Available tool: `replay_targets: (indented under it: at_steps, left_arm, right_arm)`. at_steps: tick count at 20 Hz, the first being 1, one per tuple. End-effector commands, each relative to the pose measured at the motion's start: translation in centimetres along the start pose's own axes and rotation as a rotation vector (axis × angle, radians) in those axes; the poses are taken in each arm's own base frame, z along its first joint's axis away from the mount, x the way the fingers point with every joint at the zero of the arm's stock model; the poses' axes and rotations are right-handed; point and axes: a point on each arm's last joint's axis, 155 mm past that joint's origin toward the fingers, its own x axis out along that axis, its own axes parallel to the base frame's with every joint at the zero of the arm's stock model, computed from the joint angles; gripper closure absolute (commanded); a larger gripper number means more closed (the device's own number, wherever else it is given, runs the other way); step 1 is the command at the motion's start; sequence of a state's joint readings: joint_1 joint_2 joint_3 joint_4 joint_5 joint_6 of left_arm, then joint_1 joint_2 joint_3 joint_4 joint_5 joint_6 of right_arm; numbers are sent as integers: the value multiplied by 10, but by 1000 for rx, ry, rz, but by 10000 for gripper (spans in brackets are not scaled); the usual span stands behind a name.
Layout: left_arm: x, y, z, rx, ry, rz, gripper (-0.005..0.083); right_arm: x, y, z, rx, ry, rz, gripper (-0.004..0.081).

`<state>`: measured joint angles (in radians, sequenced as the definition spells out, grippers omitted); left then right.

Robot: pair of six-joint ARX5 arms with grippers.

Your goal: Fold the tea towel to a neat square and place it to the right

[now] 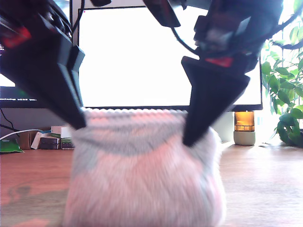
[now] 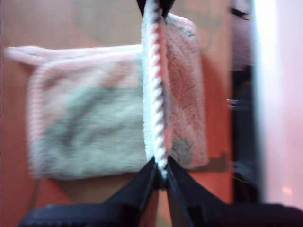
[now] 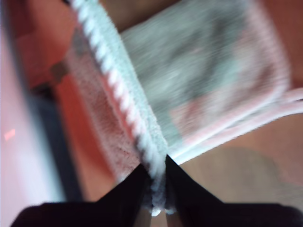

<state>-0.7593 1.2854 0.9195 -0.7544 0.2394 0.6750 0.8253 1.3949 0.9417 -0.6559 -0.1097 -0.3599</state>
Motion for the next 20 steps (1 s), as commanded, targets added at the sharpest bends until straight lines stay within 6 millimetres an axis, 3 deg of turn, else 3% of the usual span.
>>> replay_targets:
  at_steps: [1, 9, 14, 20]
  left_arm:
    - [8, 5, -15, -20, 38, 2, 797]
    - [34, 44, -32, -70, 101, 83, 797]
    - [33, 64, -38, -114, 86, 126, 797]
    - [45, 79, -44, -131, 85, 143, 797]
  right_arm:
    - [9, -11, -1, 20, 15, -23, 781]
    - [36, -45, 16, 13, 65, -111, 781]
    - [55, -59, 15, 22, 85, -116, 781]
    - [59, -71, 16, 23, 73, -142, 781]
